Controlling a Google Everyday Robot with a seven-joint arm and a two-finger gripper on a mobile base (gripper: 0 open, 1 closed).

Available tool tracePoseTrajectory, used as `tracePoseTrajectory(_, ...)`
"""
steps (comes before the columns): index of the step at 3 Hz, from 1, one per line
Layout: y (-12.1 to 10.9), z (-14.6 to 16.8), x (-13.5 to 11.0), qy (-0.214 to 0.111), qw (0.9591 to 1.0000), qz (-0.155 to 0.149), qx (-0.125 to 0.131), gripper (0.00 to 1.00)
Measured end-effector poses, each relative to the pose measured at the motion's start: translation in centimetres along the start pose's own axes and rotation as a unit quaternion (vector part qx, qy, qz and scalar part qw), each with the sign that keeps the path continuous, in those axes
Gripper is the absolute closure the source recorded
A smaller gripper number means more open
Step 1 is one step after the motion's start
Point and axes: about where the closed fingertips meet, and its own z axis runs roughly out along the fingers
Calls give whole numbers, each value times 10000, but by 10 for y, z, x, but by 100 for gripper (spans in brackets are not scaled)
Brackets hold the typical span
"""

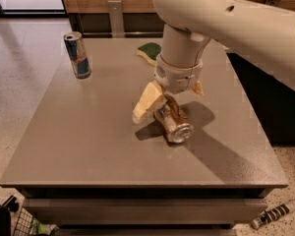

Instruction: Place orange can upright

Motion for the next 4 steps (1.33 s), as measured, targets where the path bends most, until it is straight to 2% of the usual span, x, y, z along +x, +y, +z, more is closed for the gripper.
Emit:
tracePoseTrajectory(1,-3,9,5,-25,9998,137,-136,0)
tracePoseTrajectory(2,-7,16,11,-51,9993,290,-229,15)
tracePoseTrajectory(3,-6,16,10,-64,9994,269,-224,46)
tracePoseTrajectory(4,-5,16,9,-72,9994,263,-224,70)
